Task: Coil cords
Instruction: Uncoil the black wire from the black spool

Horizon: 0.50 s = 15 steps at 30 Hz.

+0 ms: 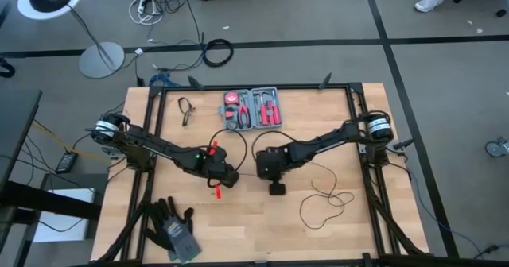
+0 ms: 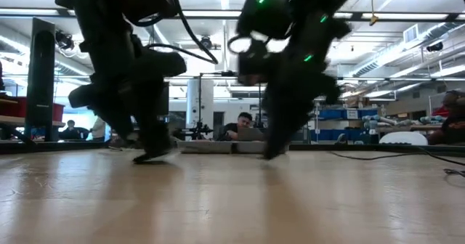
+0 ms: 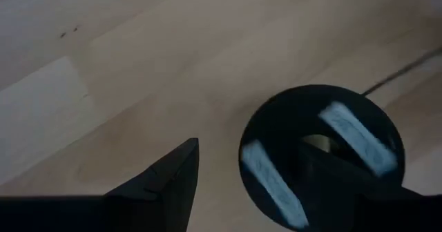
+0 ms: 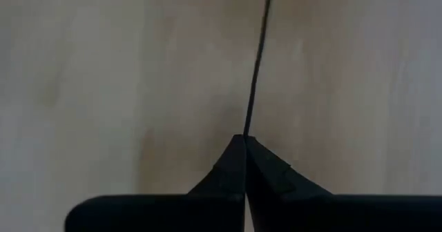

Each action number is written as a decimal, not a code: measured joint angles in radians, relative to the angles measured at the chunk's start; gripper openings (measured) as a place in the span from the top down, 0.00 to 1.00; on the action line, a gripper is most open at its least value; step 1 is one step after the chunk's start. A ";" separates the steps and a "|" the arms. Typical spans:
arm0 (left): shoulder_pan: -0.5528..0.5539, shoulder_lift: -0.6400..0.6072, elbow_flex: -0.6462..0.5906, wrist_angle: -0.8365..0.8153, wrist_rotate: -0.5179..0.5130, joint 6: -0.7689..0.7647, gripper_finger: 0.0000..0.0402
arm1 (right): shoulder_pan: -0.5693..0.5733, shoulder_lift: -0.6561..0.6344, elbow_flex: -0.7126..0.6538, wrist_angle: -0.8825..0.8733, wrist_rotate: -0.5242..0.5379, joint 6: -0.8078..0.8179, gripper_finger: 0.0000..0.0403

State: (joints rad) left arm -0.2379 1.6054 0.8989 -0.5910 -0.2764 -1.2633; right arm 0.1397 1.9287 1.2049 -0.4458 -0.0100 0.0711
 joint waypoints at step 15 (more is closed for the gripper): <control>-0.007 0.000 -0.007 -0.036 0.001 -0.001 0.45 | 0.224 -0.200 -0.003 -0.821 0.023 0.260 1.00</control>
State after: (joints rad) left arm -0.2447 1.6059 0.8921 -0.6270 -0.2752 -1.2642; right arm 0.3637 1.7282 1.2016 -1.2673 0.0130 0.3312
